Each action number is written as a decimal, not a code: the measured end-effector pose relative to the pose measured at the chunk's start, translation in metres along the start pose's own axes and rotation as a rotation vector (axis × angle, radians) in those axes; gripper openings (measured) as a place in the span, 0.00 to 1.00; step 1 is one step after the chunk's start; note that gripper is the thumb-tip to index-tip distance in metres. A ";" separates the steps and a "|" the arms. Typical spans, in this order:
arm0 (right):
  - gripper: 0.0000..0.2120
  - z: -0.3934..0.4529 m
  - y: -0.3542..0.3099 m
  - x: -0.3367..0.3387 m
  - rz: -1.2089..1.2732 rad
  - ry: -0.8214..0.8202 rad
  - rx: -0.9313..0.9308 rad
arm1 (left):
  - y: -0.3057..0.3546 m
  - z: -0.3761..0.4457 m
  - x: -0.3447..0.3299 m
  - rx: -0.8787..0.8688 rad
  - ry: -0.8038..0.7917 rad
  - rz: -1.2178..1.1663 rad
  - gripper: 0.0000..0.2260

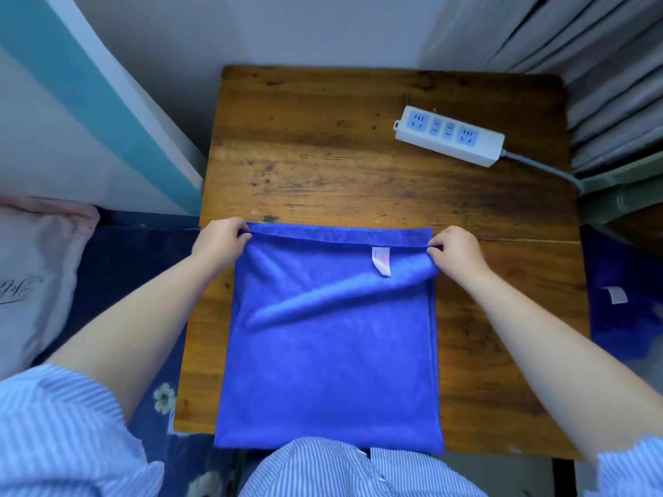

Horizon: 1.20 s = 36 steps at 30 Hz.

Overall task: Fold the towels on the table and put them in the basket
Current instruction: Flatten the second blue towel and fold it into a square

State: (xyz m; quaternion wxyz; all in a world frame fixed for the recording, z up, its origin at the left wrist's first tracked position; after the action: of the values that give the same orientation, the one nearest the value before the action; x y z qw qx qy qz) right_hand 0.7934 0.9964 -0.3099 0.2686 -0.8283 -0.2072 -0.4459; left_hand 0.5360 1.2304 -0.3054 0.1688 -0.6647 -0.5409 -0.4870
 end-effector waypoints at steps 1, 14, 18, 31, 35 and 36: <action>0.10 0.004 -0.001 -0.001 0.004 0.033 -0.015 | 0.002 0.003 -0.003 0.017 0.022 0.017 0.10; 0.07 0.041 -0.024 0.016 -0.005 -0.300 0.052 | 0.005 0.042 -0.013 -0.075 -0.227 0.059 0.09; 0.03 0.046 -0.027 0.026 -0.031 -0.340 0.112 | 0.000 0.039 0.003 -0.053 -0.218 0.012 0.08; 0.11 0.018 -0.015 0.052 0.181 -0.405 0.046 | -0.010 0.006 0.039 -0.072 -0.128 -0.103 0.08; 0.08 -0.010 -0.023 0.057 0.127 -0.478 0.069 | -0.006 -0.015 0.048 -0.127 -0.085 -0.066 0.09; 0.09 -0.018 -0.025 0.058 0.075 -0.505 0.065 | -0.004 -0.021 0.050 -0.151 -0.077 -0.037 0.09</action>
State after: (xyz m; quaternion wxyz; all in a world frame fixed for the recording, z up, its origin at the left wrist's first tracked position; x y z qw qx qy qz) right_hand 0.7971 1.0098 -0.2462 0.2512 -0.9114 -0.2511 -0.2079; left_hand 0.5196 1.2440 -0.2560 0.0882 -0.6837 -0.5210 -0.5033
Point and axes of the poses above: each hand's wrist, its own z-axis towards the middle knuckle, its own x-axis out of the back of the hand, y = z × x, the point moved 2 cm from there along z, towards the middle knuckle, and after that the axes turned 2 degrees about -z, right-handed, at the moved point
